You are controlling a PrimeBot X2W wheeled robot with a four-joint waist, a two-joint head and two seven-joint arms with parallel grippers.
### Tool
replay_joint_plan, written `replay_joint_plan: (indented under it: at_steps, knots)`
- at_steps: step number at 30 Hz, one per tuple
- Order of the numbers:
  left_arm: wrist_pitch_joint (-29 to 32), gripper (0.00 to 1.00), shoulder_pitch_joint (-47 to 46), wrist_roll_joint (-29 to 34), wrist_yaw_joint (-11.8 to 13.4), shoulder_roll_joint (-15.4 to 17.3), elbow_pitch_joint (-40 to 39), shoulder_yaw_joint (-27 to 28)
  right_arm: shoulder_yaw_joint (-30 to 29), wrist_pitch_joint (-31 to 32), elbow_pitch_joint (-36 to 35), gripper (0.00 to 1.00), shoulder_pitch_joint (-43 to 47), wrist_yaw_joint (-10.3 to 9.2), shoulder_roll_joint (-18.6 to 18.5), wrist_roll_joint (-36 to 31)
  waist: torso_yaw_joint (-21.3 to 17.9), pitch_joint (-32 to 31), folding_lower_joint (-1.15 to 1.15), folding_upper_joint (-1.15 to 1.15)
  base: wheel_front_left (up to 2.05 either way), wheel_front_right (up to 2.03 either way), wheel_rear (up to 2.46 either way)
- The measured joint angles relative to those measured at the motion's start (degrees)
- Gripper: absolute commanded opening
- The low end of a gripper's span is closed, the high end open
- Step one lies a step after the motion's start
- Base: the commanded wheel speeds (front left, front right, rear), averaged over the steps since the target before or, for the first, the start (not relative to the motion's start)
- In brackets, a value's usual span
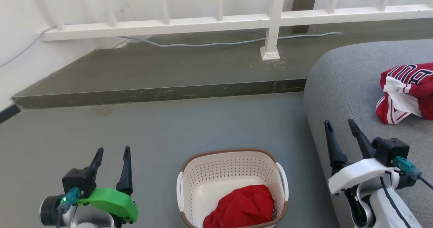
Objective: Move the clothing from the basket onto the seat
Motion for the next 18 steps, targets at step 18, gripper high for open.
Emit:
replay_joint_plan:
  at_steps: [18]
  knots:
    - [1.6,1.0,1.0,2.7,0.0,-1.6,-2.3,1.5,0.0,1.8,-4.3,1.0,1.4,-0.31,-0.1,0.0,0.1,0.4,0.0,0.0,0.0,0.0,0.0]
